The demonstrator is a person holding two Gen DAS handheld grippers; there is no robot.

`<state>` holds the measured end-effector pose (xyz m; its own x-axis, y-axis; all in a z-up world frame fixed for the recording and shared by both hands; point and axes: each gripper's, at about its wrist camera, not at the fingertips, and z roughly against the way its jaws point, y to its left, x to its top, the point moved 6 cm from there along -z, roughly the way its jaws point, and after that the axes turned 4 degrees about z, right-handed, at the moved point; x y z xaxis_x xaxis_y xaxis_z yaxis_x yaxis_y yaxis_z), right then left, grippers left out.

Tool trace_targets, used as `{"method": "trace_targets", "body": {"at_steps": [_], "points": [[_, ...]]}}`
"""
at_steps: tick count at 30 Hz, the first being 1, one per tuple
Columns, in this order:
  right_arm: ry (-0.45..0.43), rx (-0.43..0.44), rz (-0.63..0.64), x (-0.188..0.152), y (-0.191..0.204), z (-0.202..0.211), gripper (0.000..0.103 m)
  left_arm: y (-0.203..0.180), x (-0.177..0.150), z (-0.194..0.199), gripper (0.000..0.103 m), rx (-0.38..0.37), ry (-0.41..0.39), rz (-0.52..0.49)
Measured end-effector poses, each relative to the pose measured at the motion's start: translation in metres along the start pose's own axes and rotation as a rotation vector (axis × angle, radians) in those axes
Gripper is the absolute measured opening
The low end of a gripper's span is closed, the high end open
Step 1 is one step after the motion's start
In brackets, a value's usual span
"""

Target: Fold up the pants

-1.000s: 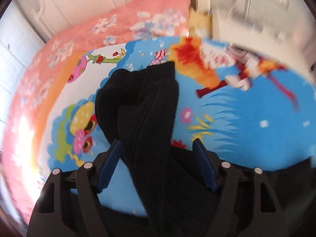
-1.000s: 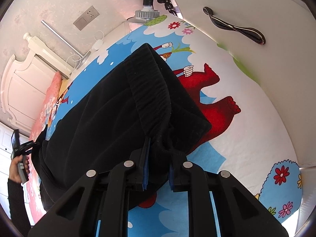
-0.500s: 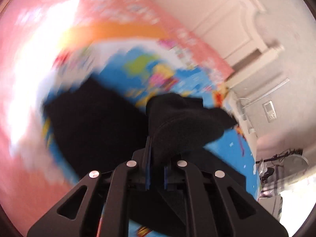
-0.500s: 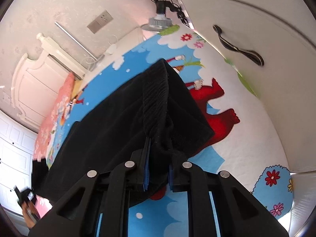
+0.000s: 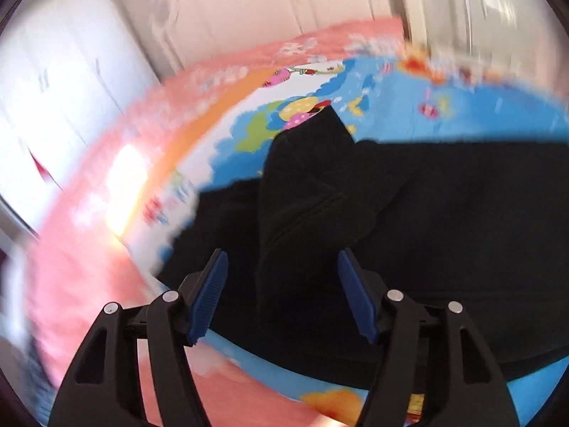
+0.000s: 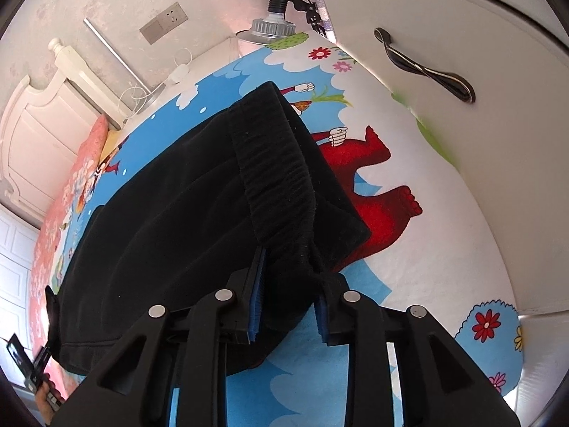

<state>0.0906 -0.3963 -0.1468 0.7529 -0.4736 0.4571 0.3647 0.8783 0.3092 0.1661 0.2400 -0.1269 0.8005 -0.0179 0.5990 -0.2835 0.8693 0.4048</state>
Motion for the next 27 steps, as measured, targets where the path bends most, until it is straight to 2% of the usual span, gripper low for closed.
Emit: {"method": "trace_targets", "body": {"at_steps": [2, 5, 6, 7, 8, 9, 10, 12, 13, 15, 16, 18, 20, 21, 22, 24, 26, 27], "points": [[-0.004, -0.014, 0.024, 0.001, 0.002, 0.0, 0.026, -0.016, 0.007, -0.008, 0.064, 0.129, -0.041, -0.136], [-0.014, -0.034, 0.05, 0.0, 0.004, -0.002, 0.026, -0.038, 0.012, -0.026, 0.06, 0.136, -0.001, -0.275], [-0.016, -0.036, 0.054, 0.0, 0.004, -0.002, 0.026, -0.042, 0.014, -0.029, 0.048, 0.143, -0.004, -0.309], [-0.016, -0.035, 0.053, 0.0, 0.004, -0.002, 0.026, -0.042, 0.015, -0.031, 0.022, 0.119, -0.003, -0.316], [-0.015, -0.033, 0.051, -0.001, 0.004, -0.002, 0.025, -0.039, 0.019, -0.031, 0.016, 0.086, 0.003, -0.294], [-0.013, -0.03, 0.049, 0.0, 0.004, -0.002, 0.025, -0.027, 0.025, -0.028, 0.01, 0.045, -0.007, -0.229], [-0.011, -0.025, 0.047, -0.001, 0.003, -0.001, 0.024, -0.011, 0.03, -0.024, 0.009, -0.01, -0.013, -0.139], [-0.01, -0.019, 0.045, -0.001, 0.002, -0.001, 0.024, 0.055, 0.032, -0.016, 0.009, -0.252, 0.009, 0.267], [-0.01, -0.014, 0.042, -0.001, 0.002, -0.001, 0.024, 0.087, 0.023, -0.019, 0.009, -0.344, 0.034, 0.458], [-0.01, -0.012, 0.039, -0.001, 0.001, -0.002, 0.024, 0.144, -0.016, -0.039, 0.007, -0.516, 0.11, 0.841], [-0.009, -0.012, 0.04, -0.001, 0.001, -0.002, 0.024, 0.158, -0.035, -0.051, 0.006, -0.579, 0.145, 0.962], [-0.001, -0.013, 0.048, 0.0, 0.002, -0.002, 0.023, 0.173, -0.06, -0.063, 0.004, -0.639, 0.161, 1.052], [0.007, -0.008, 0.047, 0.001, 0.001, -0.002, 0.024, 0.173, -0.064, -0.064, 0.022, -0.755, 0.147, 1.082], [0.011, -0.001, 0.042, 0.002, 0.0, -0.002, 0.023, 0.169, -0.061, -0.066, 0.048, -0.804, 0.153, 1.093], [0.015, 0.008, 0.032, 0.002, -0.001, -0.002, 0.023, 0.169, -0.06, -0.068, 0.052, -0.792, 0.162, 1.1], [0.016, 0.019, 0.018, 0.001, -0.002, -0.001, 0.024, 0.167, -0.057, -0.074, 0.052, -0.772, 0.185, 1.118], [0.016, 0.021, 0.016, 0.0, -0.001, -0.001, 0.024, 0.168, -0.058, -0.073, 0.05, -0.789, 0.178, 1.149], [0.017, 0.02, 0.018, 0.0, -0.001, -0.001, 0.023, 0.167, -0.055, -0.074, 0.045, -0.795, 0.181, 1.144]]}}
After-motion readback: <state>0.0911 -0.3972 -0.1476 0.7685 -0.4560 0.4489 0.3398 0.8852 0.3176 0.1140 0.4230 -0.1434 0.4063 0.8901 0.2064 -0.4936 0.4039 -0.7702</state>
